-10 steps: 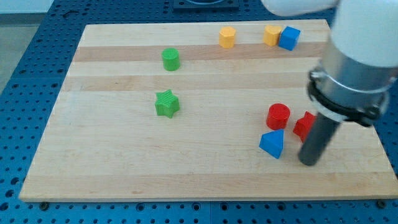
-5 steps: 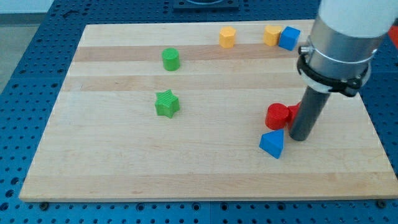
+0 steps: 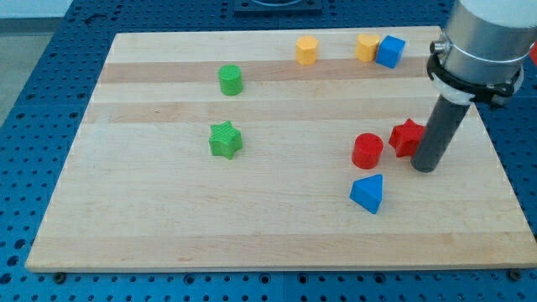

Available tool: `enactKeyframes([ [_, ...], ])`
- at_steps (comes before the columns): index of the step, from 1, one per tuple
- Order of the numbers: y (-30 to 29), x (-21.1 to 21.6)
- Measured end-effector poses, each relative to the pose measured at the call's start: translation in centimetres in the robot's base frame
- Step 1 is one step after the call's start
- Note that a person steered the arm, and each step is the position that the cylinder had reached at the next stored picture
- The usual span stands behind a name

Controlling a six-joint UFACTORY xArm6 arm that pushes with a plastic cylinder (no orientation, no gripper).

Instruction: Move the red star closer to the yellow heart

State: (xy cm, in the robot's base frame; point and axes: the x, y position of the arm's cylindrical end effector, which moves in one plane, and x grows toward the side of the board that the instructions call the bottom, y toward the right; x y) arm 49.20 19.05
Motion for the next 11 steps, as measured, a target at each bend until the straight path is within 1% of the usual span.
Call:
enactKeyframes([
  [2,-0.2,-0.7],
  [3,-0.6,-3.2],
  [4,-1.6,-6.6],
  [5,-3.4,-9.2],
  [6,-5.5,-9.5],
  [7,-6.4,-9.5],
  [8,-6.2,-9.9],
  [10,-5.7,-13.7],
  [11,-3.7,-13.7],
])
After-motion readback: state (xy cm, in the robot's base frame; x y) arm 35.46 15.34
